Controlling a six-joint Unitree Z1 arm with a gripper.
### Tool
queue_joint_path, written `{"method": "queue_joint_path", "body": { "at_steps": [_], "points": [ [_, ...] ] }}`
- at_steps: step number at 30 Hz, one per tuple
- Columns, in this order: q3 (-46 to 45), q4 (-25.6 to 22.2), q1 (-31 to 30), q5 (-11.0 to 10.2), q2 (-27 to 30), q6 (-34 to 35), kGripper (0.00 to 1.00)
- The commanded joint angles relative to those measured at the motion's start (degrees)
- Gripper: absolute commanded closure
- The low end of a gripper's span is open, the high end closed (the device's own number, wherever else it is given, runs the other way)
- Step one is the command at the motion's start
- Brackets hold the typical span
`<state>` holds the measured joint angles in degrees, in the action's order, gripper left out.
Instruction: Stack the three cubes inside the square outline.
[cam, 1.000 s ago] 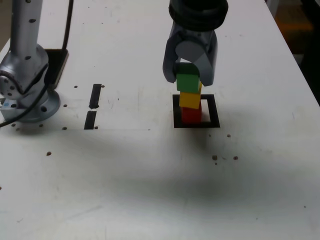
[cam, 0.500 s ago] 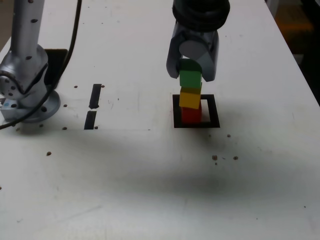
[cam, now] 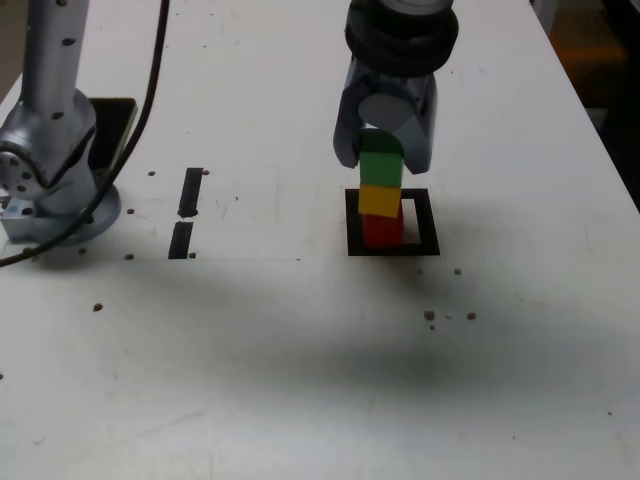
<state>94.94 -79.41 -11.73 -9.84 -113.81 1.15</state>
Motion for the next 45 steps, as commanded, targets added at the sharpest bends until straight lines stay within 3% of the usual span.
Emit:
{"method": "queue_joint_path", "body": {
  "at_steps": [1,13,21,28,38,45],
  "points": [
    [-0.16,0.03,0.06,0.18,-0.26,-0.09,0.60],
    [0.36,-0.48,0.07,1.16,0.17,-0.82,0.31],
    [1.07,-0.72,-0.32,0.88,0.66,-1.06,0.26],
    [2.53,-2.56,-0.65,-0.82,2.35,-1.06,0.23],
    [-0.24,-4.03,-0.22,-2.68,9.02,-0.55,0.23],
    [-7.14,-3.39,2.45,-2.50,14.63,0.24,0.23]
  ]
}}
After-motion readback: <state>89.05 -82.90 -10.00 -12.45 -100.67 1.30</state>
